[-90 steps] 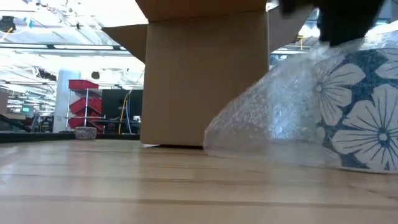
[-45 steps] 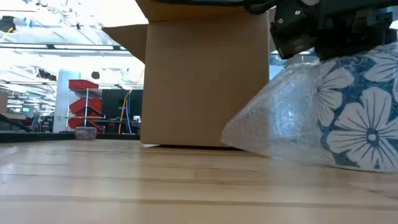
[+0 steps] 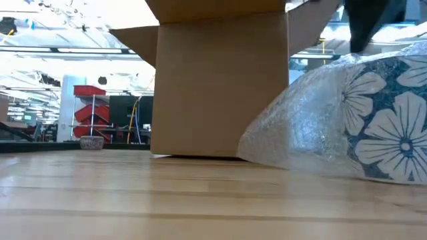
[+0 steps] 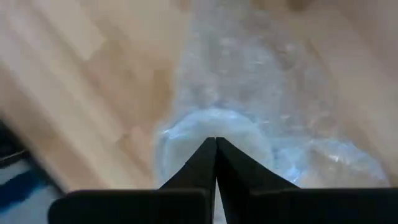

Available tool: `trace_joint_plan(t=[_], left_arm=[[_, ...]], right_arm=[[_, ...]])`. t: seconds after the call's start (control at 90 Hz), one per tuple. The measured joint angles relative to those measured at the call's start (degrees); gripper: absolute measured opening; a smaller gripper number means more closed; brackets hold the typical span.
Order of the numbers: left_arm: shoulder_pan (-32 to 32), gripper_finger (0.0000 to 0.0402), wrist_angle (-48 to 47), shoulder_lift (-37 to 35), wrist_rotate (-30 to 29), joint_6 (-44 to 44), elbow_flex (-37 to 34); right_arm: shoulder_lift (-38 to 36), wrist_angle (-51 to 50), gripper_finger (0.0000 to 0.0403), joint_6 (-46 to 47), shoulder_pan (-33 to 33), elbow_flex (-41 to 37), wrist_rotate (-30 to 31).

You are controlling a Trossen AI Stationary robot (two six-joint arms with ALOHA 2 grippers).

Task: Wrap mug
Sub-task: Wrap the white blue mug with the transparent bubble wrap

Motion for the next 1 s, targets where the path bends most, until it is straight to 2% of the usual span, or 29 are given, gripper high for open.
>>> trace_joint_plan(t=[0.278,0.489,0.633,0.789,0.9,1.0], left_arm=[[0.0,0.0000,0.0,0.0,0.0,0.0,0.0],[0.0,0.0000,0.0,0.0,0.0,-0.1,0.0],[0.0,0.0000,0.1,0.0,0.0,-0.2,0.0],[0.0,0.0000,0.2,0.0,-0.1,0.1,0.0],[0.0,0.0000,0.3,0.0,-0.1,0.4,0.0],[0.0,0.0000,0.5,0.0,0.0,0.4,0.0]], right_arm=[[6.2,8.6,0.0000,-0.4,-1.1,-6.8,-2.9],[9.9,10.9,0.0000,-5.1,-0.2,-6.7,-7.5],[8.9,4.1,0.0000,-6.2,0.5,-2.2,-7.9],[3.1,-1.2,0.0000,-6.9,0.9,4.1,-8.1],[0.7,-2.0,0.0000,-2.6,0.8,4.6,-7.9],[0.8,-6.7,0.0000,0.1,0.8,4.6,-7.9]])
